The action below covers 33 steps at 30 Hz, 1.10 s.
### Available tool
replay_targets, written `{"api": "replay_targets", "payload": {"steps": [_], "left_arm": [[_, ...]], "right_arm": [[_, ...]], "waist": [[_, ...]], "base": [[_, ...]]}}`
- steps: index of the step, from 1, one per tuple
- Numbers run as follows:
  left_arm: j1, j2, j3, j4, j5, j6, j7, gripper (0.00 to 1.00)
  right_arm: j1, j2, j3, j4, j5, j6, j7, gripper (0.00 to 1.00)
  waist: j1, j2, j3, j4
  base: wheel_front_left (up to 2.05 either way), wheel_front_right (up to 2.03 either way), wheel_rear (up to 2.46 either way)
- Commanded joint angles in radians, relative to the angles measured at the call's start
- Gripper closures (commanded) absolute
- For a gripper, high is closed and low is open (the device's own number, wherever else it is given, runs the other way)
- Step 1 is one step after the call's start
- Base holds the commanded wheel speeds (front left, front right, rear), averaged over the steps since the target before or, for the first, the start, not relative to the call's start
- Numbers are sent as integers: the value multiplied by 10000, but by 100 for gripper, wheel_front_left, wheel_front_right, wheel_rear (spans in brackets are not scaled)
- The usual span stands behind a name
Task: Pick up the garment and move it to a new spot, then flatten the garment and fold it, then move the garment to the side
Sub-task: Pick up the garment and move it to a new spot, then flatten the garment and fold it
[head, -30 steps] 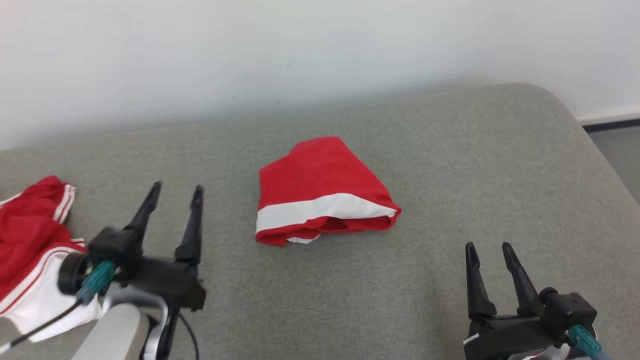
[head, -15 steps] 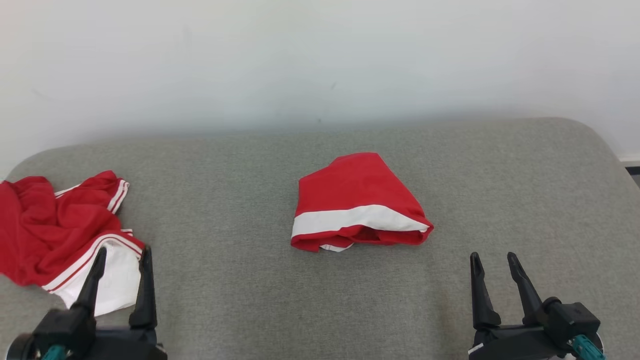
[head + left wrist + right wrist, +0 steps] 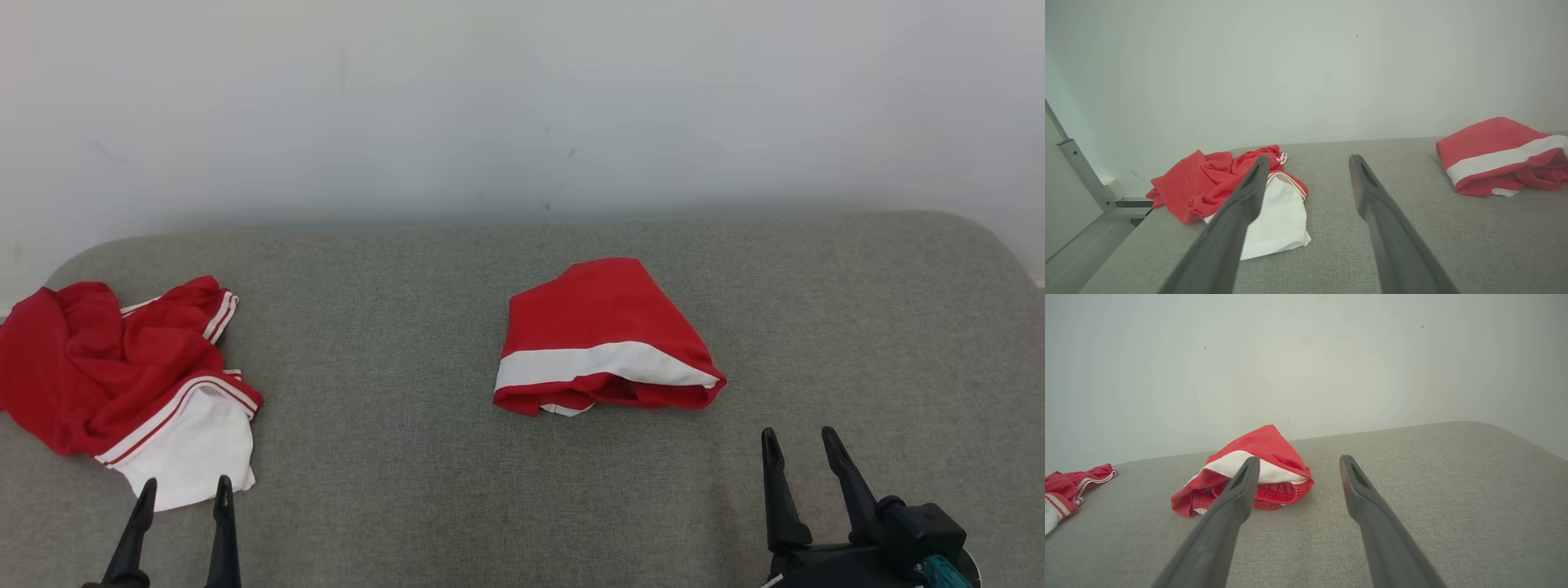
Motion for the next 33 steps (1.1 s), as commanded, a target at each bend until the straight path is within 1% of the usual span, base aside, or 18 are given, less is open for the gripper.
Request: {"api": "replay_targets", "payload": {"steps": [1,4,12,16,25,33], "left_arm": [[179,-116,74,-29,81,-18,-33,0],[351,-320,242,-89,285,-76,-33,0],[549,-871,481,190,646,-420,-34,0],[519,-997,600,292,852,-601,-34,0],[389,-1212,848,340,1183,-837,-34,0],[338,-1368,1021,420,1272,-971,-34,0]], "right_arm": [[99,6,4,27,-125,-22,-6,0],[134,7,-10,122,-182,-22,-6,0],[261,7,23,387,-301,-22,-6,0],[264,6,73,467,-314,-22,-6,0],[208,6,67,538,-318,-22,-6,0],[218,6,106,548,-278,-22,-6,0]], "waist": [[0,0,-2,-14],[0,0,-18,-41],[0,0,-50,-107],[0,0,-39,-153],[0,0,14,-171],[0,0,24,-154]], "base": [[0,0,0],[0,0,0],[0,0,0],[0,0,0],[0,0,0],[0,0,0]]}}
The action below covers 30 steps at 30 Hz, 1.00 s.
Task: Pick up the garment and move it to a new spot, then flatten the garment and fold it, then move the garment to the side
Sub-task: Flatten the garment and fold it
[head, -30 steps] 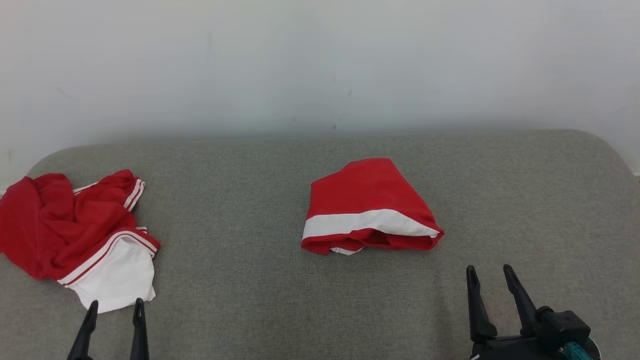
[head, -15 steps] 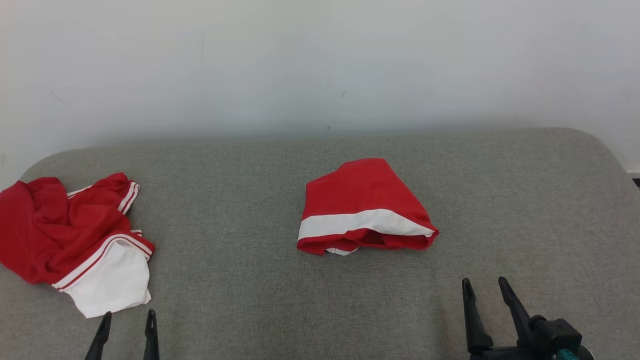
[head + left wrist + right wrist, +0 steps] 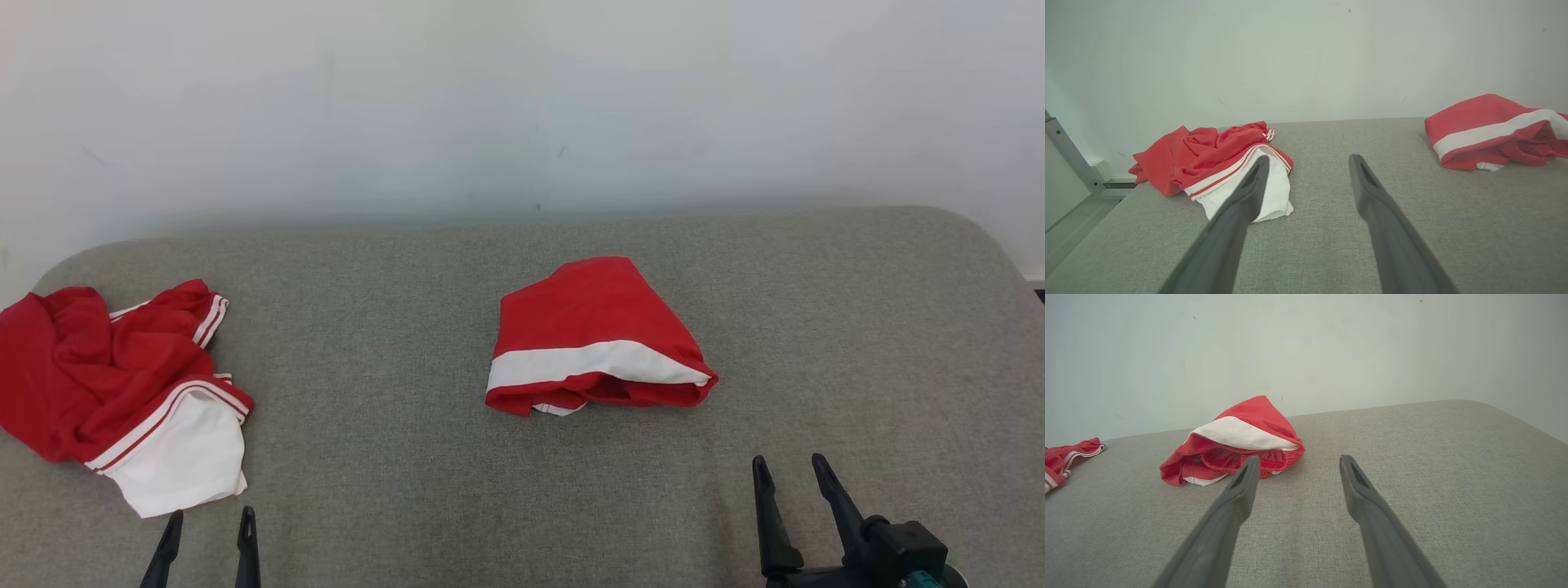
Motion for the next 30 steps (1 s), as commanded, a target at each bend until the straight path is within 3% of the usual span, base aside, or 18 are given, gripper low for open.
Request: {"api": "replay_targets", "payload": {"steps": [1,30], "left_arm": [[-91,-65,88,41,56,-59,-34,0],[-69,-360,488,56,336,-319,-34,0]], "right_arm": [[21,7,26,19,17,-22,-6,0],[12,6,48,55,70,-22,-5,0]], "waist": [[0,-1,0,4],[0,-1,-20,-38]], "base": [[0,0,0],[0,0,0]]}}
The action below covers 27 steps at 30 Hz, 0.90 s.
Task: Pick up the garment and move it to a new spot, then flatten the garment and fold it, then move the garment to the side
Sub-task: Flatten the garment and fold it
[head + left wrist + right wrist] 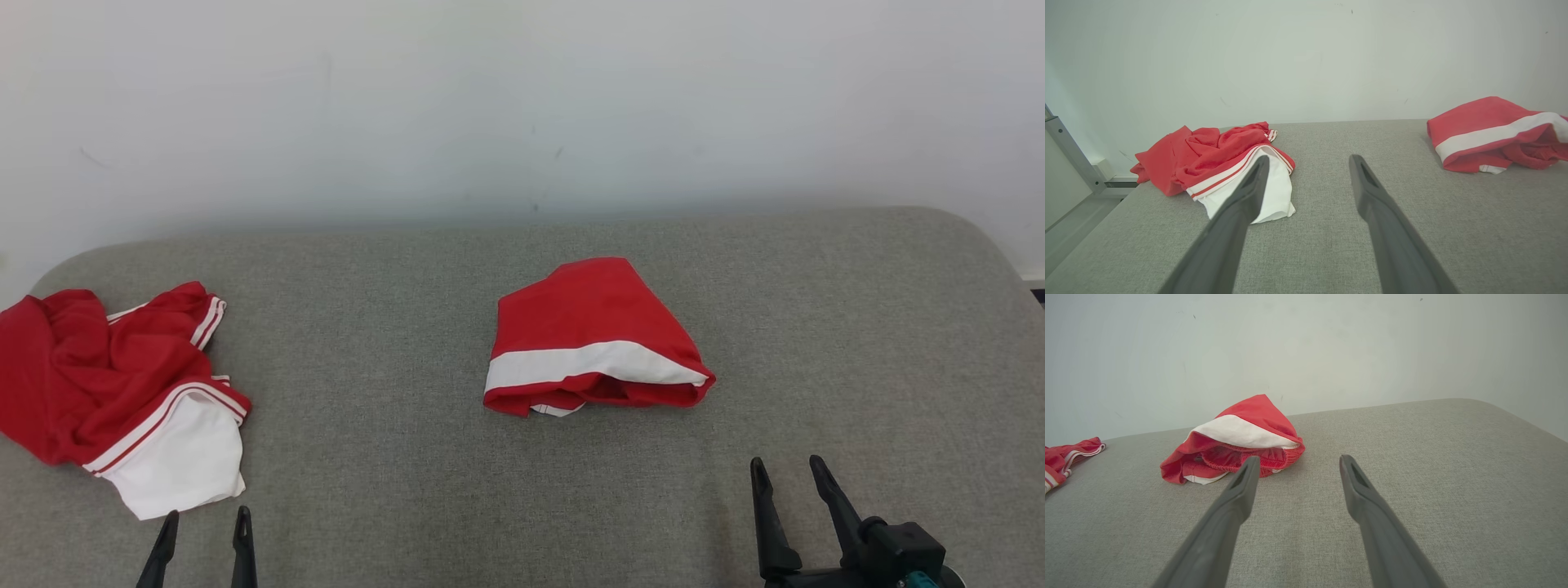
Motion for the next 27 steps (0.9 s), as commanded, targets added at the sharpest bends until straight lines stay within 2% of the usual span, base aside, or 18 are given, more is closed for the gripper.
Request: {"api": "replay_targets", "payload": {"steps": [1,19,27], "left_arm": [[-46,-37,20,-9,48,2,-34,0],[-224,-202,74,148,32,-95,-34,0],[-1011,-143,-303,593,-142,-171,-34,0]], "right_arm": [[5,6,-2,6,54,-22,-5,0],[-76,6,46,54,56,-22,-5,0],[-336,4,274,69,84,-22,-5,0]], "waist": [[0,-1,4,1],[0,-1,31,-72],[0,-1,366,-767]], "base": [[0,0,0],[0,0,0],[0,0,0]]}}
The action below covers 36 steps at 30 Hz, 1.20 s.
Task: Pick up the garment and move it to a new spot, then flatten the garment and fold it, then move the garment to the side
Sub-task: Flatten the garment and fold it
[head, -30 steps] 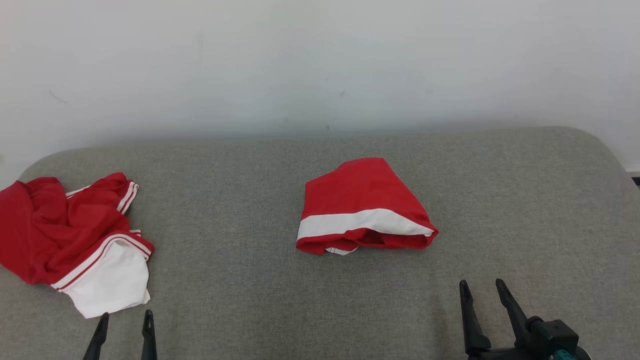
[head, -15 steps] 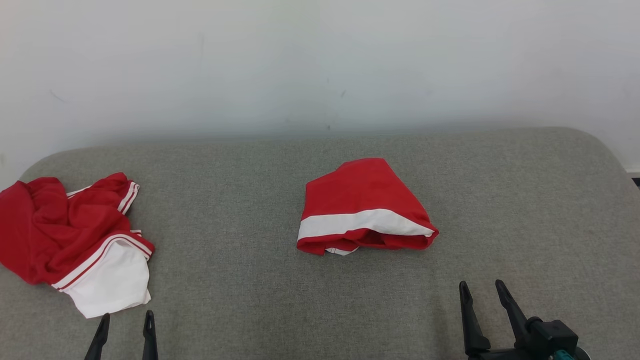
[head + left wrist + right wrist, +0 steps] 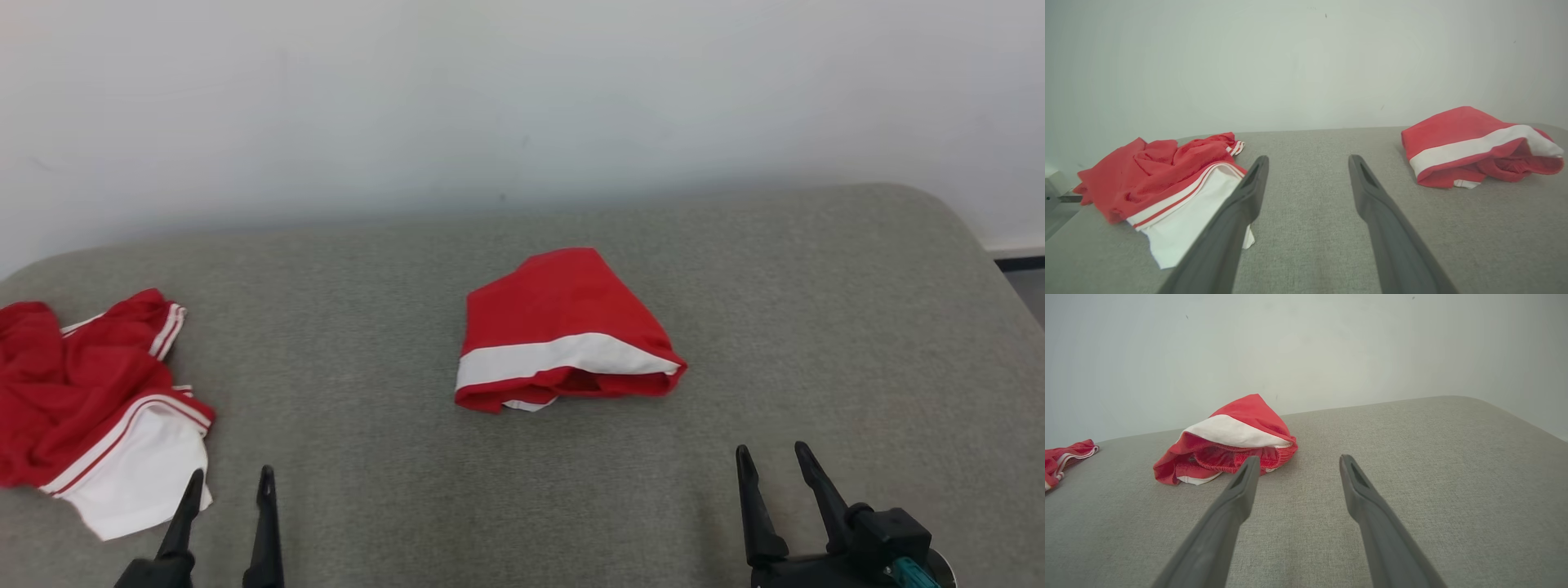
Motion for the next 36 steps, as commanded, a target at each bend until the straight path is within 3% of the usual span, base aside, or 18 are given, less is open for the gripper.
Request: {"api": "replay_targets", "payload": {"steps": [1,14,30,31,32,33,34,36], "left_arm": [[-210,13,-96,89,-42,-57,-34,0],[-2983,755,-1814,2019,-887,-49,-34,0],[-4835,1528,-3479,4488,-1897,-50,-34,0],[-4955,1524,-3409,4636,-1982,-50,-34,52],[-4955,1524,-3409,4636,-1982,-50,-34,52],[-5077,1558,-3376,4730,-1954,-50,-34,82],[-5145,1557,-3387,4845,-1928,-50,-34,100],[-5230,1463,-3360,4882,-1868,-50,-34,100]], "right_arm": [[-98,6,41,-19,71,-22,-5,0],[-923,10,44,-262,395,-22,-5,0],[-1444,12,218,-356,909,-22,-5,0],[-1445,12,215,-359,918,-22,-5,0],[-1445,12,215,-359,918,-22,-5,0],[-1434,12,219,-364,920,-22,-5,0],[-1416,10,213,-363,914,-22,-5,0],[-1290,9,109,-349,849,-22,-5,0]], "waist": [[0,0,222,-397],[0,0,2060,-2096],[0,0,3035,-2898],[0,0,3043,-2911],[0,0,3043,-2911],[0,0,3045,-2924],[0,0,3030,-2927],[0,0,2917,-2852]], "base": [[0,0,0],[0,0,0],[0,0,0],[0,0,0],[0,0,0],[0,0,0],[0,0,0],[0,0,0]]}}
